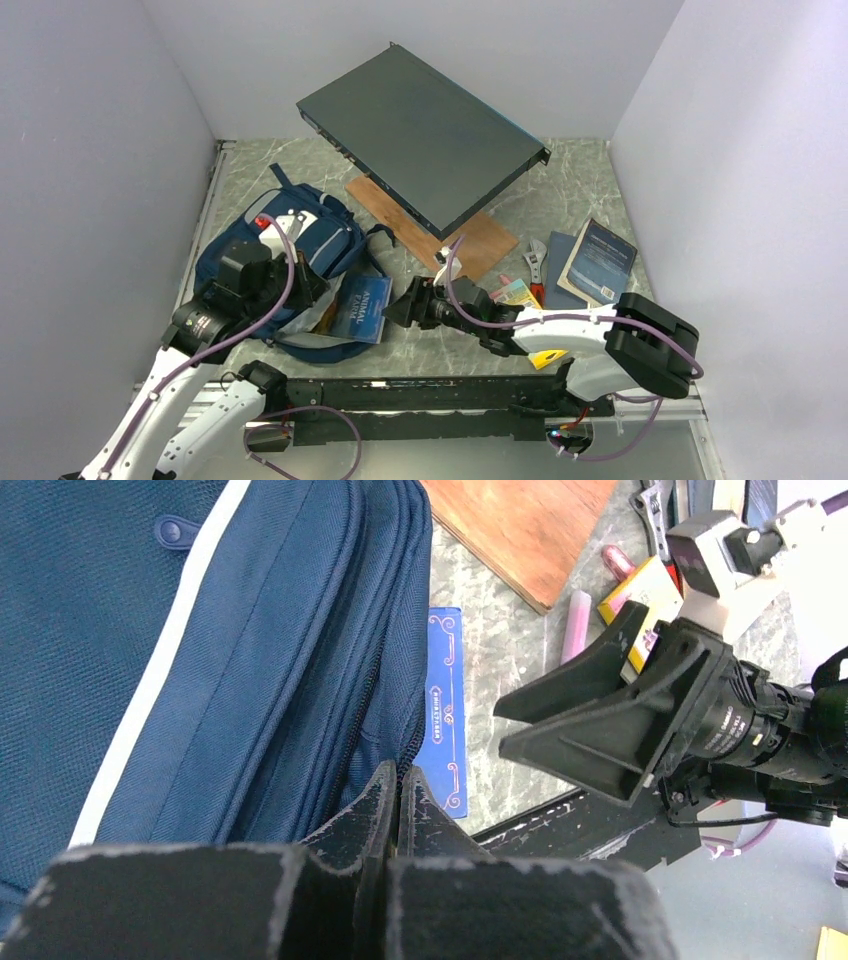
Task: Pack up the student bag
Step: Place the book in the student bag.
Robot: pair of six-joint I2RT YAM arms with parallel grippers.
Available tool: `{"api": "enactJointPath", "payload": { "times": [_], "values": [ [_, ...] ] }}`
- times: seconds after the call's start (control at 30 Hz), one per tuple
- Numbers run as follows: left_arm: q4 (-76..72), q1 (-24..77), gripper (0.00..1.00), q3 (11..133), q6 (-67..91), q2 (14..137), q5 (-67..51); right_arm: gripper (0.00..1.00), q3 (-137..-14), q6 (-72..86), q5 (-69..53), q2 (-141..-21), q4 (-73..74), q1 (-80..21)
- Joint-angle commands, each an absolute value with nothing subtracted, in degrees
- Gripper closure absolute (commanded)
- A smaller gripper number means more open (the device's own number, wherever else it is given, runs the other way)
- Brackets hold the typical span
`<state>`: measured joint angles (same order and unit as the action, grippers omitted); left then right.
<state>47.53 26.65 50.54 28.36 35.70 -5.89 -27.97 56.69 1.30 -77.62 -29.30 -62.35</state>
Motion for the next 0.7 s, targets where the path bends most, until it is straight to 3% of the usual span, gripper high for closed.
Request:
{"api": "enactJointPath", "payload": {
  "times": [0.0,0.07,0.2,0.47,0.67],
  "values": [
    [39.8,26.8,1.0,50.4,31.3,35.1,-12.4,0.37,-30.9,61.8,9.5,-77.7,-30.5,-62.1],
    [39.0,26.8,1.0,50.3,31.8,35.1,-13.6,0.39,-31.2,63.2,10.6,-78.7,-31.1,-61.9],
    [37.0,26.8,1.0,49.1,33.0,34.3,-14.7,0.52,-32.0,64.7,9.9,-81.0,-32.5,-61.4],
    [30.3,26.8,1.0,43.5,38.2,33.5,-20.5,0.54,-33.4,66.9,10.1,-86.8,-34.0,-61.3],
    [29.9,26.9,1.0,43.0,39.0,33.0,-20.2,0.83,-32.3,72.5,7.4,-86.2,-34.3,-61.2]
  ]
}}
